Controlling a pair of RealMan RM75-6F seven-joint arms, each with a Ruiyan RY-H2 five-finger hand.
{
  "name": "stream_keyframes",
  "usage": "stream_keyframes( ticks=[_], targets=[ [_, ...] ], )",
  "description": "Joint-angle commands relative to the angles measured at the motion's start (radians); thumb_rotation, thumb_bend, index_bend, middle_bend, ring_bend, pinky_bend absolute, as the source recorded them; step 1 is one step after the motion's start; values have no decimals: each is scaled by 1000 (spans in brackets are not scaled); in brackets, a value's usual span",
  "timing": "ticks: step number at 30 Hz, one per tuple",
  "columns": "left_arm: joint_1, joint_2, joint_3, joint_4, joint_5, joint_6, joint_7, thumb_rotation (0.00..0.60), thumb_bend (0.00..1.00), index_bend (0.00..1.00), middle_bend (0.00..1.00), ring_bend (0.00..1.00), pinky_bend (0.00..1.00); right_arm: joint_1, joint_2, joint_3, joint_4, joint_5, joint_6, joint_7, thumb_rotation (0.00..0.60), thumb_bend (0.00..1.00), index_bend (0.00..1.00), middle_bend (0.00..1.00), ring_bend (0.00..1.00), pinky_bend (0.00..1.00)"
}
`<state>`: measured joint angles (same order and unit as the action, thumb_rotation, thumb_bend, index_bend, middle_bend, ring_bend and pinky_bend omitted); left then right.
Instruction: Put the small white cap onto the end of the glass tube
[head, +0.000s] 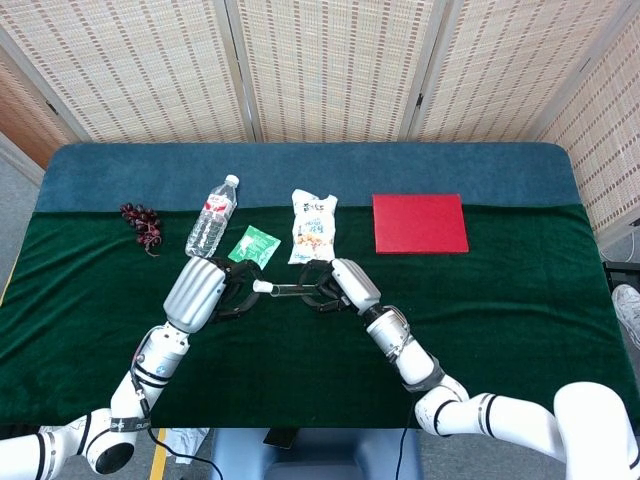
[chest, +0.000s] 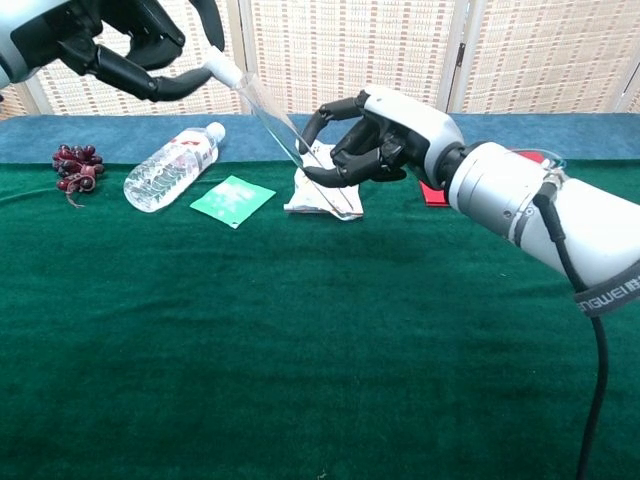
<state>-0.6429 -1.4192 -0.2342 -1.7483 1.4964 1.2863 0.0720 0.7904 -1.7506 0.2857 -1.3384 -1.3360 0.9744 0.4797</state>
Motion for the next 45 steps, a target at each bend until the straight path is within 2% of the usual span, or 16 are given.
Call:
stream_keyframes(
  ticks=[1, 31, 45],
  targets=[
    [0, 0, 0, -1, 1, 2, -2, 600, 462, 613, 948, 822, 785, 2, -2, 2, 0, 3, -1, -5, 600, 718, 807, 1000, 1000, 1000],
    [0, 6, 6, -16, 15, 11, 14, 600, 462, 618, 948, 821, 785, 15, -8, 16, -6, 16, -10, -22, 600, 718, 807, 1000, 1000, 1000],
    [-3, -19, 10, 15, 22, 20, 58, 600, 462, 626, 948, 821, 785, 19, -11, 24, -21, 22, -7, -26, 600, 717, 812, 1000, 1000, 1000]
  ],
)
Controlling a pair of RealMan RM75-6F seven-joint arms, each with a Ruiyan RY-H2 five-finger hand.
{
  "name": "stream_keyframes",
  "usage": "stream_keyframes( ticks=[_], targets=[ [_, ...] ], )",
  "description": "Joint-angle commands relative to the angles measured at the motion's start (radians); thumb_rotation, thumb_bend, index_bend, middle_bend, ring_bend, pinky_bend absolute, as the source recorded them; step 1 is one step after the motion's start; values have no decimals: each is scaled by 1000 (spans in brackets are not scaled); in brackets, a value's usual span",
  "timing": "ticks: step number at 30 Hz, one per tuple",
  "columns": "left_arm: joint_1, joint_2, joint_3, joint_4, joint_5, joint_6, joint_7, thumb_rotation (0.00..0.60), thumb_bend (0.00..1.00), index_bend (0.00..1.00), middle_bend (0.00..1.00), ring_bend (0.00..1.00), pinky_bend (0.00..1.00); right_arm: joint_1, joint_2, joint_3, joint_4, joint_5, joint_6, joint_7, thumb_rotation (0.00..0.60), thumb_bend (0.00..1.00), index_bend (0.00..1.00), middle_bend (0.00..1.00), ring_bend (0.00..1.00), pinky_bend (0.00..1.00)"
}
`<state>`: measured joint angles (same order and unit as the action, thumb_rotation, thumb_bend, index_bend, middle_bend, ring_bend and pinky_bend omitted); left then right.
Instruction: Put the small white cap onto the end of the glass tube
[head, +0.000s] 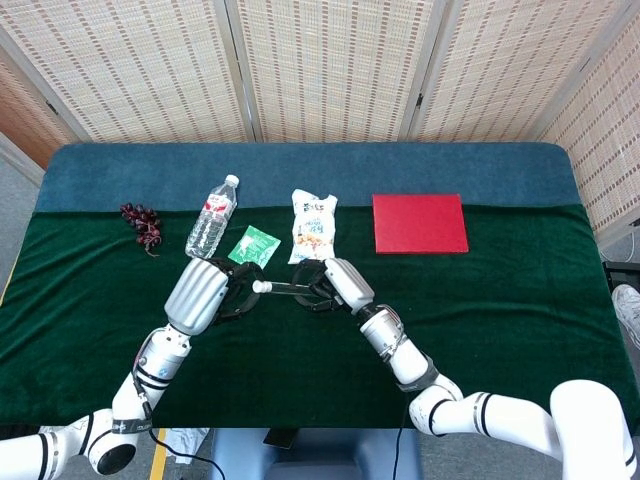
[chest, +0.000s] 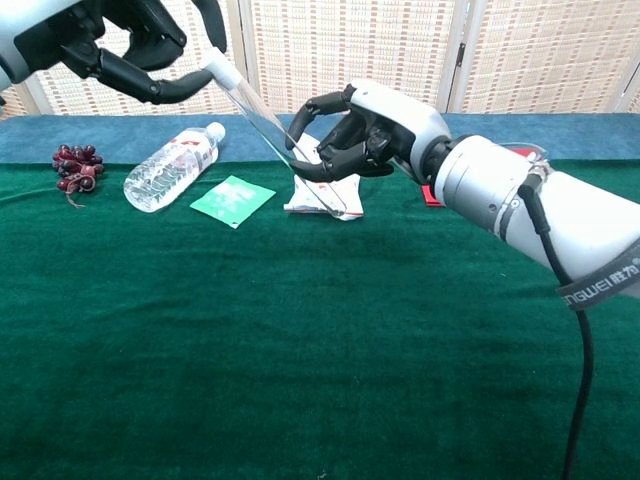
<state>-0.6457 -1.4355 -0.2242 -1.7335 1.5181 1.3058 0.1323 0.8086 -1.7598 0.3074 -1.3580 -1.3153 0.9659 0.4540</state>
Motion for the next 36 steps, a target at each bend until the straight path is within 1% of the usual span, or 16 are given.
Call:
stream_keyframes(
  ticks=[1, 17, 30, 32, 36],
  targets=[
    [0, -4, 0, 1, 1, 3, -6, 600, 462, 626, 948, 821, 785, 1, -2, 3, -2, 2, 2, 1, 600, 717, 815, 1000, 1000, 1000],
    [-6, -3, 2, -2, -26, -28, -39, 600, 462, 626, 948, 821, 785, 13, -19, 14, -4, -11, 17, 14, 600, 745, 869, 1000, 1000, 1000],
    [-5, -3, 3, 3, -28, -29, -52, 600, 461, 616, 948, 820, 785, 16, -21, 13, -5, -9, 18, 6, 600, 747, 877, 1000, 1000, 1000],
    [-4, 1, 4, 2, -34, -34, -48, 600, 462, 571, 949, 818, 785, 16, -18, 9, -2, -8, 16, -4, 600, 747, 877, 1000, 1000, 1000],
    [-2, 18, 6, -12, -55, -51, -43, 599, 455, 310, 948, 804, 785, 12, -3, -2, -2, -3, 5, -26, 600, 747, 877, 1000, 1000, 1000]
  ],
)
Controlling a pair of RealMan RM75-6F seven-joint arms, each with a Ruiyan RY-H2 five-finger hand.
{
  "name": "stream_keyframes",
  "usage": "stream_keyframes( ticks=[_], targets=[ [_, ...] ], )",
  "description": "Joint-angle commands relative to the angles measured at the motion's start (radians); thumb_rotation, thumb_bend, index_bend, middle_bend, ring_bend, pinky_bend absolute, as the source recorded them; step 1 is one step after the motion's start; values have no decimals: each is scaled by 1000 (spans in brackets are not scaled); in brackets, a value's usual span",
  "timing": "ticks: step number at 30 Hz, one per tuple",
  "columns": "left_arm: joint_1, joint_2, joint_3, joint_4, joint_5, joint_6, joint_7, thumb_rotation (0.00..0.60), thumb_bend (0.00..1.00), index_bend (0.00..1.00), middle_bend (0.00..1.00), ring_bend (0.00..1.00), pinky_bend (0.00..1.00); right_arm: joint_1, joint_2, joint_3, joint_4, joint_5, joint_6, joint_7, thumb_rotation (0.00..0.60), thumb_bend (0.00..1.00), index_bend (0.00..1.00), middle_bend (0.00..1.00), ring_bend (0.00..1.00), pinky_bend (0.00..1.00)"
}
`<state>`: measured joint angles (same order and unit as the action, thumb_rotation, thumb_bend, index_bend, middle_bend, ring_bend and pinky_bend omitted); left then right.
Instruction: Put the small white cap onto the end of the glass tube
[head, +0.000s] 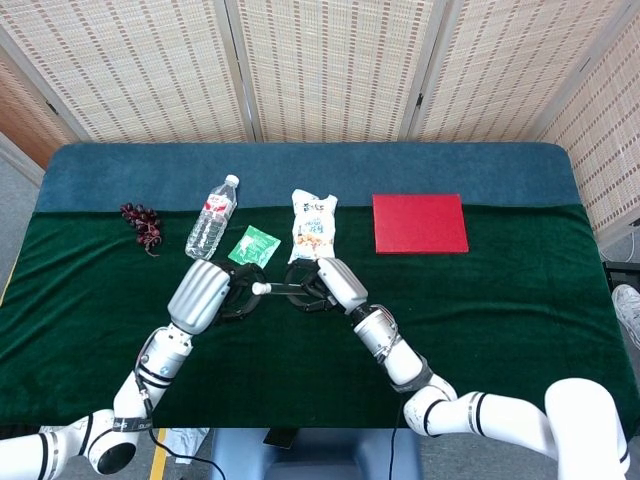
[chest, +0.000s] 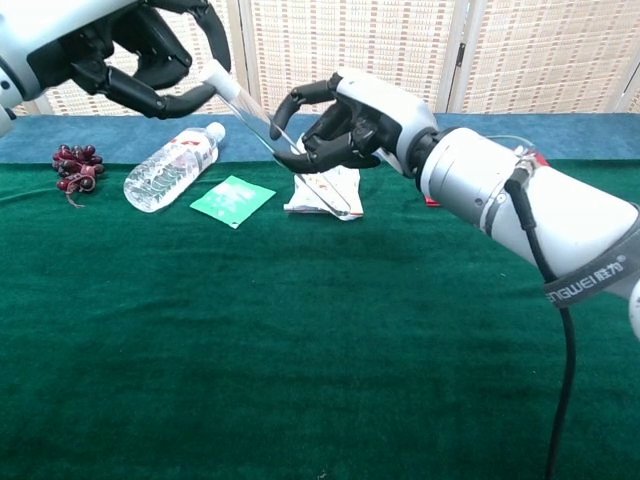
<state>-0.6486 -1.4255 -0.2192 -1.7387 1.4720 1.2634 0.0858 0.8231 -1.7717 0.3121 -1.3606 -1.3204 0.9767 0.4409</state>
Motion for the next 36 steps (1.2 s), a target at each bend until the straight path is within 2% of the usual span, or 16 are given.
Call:
stream_keyframes(
  ticks=[1, 4, 8, 15, 25, 36],
  targets=[
    [2, 18, 4, -14, -16, -18, 6, 599, 449, 232, 948, 795, 785, -4, 17, -12, 0, 2, -9, -26, 600, 747, 877, 1000, 1000, 1000],
    [7, 39, 10, -26, -21, -26, 6, 600, 417, 84, 942, 771, 785, -9, 46, -26, -5, 7, -23, -66, 600, 749, 877, 1000, 1000, 1000],
    [19, 70, 23, -37, -28, -35, 0, 600, 371, 5, 873, 715, 785, -17, 93, -48, -14, 24, -51, -130, 600, 750, 877, 1000, 1000, 1000],
    [39, 102, 36, -23, -41, -36, -2, 600, 368, 0, 757, 631, 784, -13, 113, -88, 12, 78, -119, -254, 600, 751, 877, 1000, 1000, 1000],
    [56, 116, 49, -23, -54, -42, 1, 600, 368, 0, 743, 648, 784, 7, 36, -109, 81, 145, -141, -425, 600, 750, 857, 1000, 1000, 1000],
    [60, 104, 54, -3, -54, -48, -15, 600, 368, 0, 756, 659, 784, 9, -38, -117, 130, 173, -143, -495, 600, 750, 588, 1000, 1000, 1000]
  ],
)
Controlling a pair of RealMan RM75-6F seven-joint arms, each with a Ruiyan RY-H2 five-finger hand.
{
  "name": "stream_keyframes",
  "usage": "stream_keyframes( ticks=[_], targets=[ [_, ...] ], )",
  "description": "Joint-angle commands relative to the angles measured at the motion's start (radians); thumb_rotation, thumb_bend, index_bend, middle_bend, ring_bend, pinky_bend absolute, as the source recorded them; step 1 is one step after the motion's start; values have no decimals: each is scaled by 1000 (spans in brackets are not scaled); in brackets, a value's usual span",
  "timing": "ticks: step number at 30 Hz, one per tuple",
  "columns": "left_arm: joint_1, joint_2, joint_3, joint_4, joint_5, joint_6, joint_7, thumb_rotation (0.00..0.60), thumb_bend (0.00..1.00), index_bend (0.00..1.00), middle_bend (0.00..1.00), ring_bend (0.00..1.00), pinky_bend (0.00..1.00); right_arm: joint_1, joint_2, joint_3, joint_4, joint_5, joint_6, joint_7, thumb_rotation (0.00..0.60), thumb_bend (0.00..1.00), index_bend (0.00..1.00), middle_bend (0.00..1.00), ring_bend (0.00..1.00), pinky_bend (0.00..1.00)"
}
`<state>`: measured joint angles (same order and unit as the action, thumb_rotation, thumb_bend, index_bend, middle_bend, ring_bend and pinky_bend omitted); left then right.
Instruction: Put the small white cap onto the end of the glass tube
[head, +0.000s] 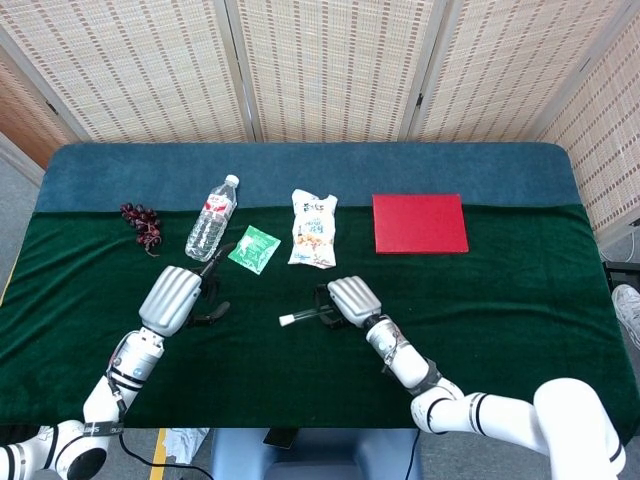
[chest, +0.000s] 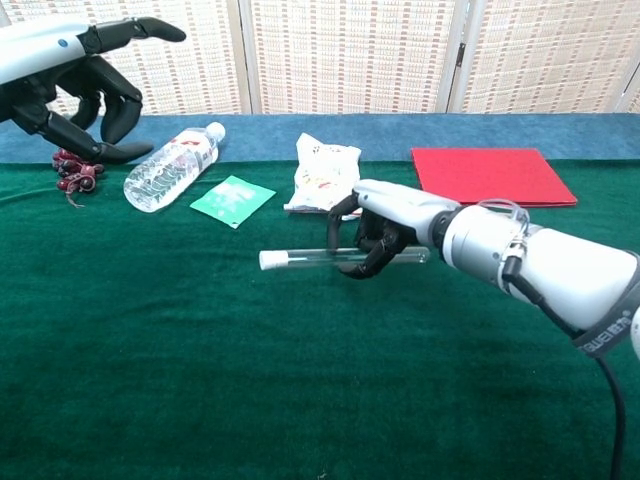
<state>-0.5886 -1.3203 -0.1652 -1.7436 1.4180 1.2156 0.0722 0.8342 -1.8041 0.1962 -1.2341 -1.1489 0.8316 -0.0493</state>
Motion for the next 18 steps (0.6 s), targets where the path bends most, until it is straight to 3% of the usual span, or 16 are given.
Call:
stream_keyframes(
  ticks=[1, 11, 18],
  targets=[
    [0, -2, 0, 5, -1, -2, -3, 600, 368, 0, 757, 660, 784, -3, -10, -3, 7, 0, 3, -9, 600, 750, 564, 1000, 1000, 1000],
    [3, -4, -2, 19, -2, -6, -12, 600, 368, 9, 761, 663, 784, -13, -32, -11, 22, -18, 15, -34, 600, 751, 338, 1000, 1000, 1000],
    [18, 9, -2, 35, -21, 4, -3, 600, 367, 103, 761, 651, 782, -40, 45, 3, -60, -66, 79, -23, 600, 750, 300, 1000, 1000, 1000]
  ],
)
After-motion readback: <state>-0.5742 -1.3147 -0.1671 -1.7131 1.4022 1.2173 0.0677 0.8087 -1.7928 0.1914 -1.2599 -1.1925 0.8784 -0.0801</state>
